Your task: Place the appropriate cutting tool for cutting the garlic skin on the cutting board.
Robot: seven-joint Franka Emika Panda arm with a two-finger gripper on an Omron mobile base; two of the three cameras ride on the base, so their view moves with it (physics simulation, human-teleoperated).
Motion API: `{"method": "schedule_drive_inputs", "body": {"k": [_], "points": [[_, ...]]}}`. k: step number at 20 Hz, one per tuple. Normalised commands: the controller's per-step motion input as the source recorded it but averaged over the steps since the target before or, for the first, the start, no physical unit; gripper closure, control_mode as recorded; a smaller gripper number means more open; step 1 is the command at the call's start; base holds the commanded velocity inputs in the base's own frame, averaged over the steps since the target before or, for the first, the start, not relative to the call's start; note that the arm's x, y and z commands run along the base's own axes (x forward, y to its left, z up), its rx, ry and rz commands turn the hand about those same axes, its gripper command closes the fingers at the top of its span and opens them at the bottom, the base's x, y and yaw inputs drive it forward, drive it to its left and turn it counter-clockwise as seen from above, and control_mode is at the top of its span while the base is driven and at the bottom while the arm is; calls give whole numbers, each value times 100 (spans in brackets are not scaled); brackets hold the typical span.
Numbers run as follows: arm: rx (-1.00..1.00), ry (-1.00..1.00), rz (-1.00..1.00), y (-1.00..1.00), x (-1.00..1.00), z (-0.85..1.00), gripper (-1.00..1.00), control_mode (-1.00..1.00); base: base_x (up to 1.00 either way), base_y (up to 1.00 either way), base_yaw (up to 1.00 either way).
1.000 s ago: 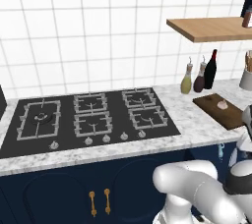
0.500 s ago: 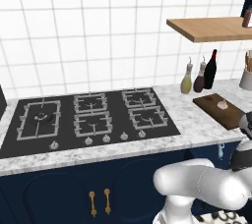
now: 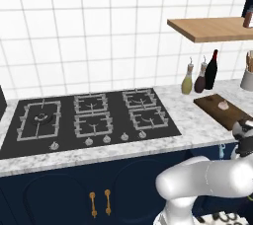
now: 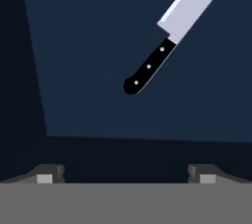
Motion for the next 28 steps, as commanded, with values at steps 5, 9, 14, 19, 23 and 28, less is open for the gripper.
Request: {"method": "schedule_drive_inputs", "body": {"k": [5,9,14,19,23,28], "points": [[0,4,9,0,-37,-30,-100,-100,0,0,0],[0,19,5,0,-49,-4,-100,-100,0,0,0],[0,21,3,0,-69,6,-100,-100,0,0,0],[0,20,3,0,-73,8,-100,-100,0,0,0],[0,19,2,0,-54,4,-100,-100,0,0,0],[0,-10,0,0,17,12,-100,-100,0,0,0]]}}
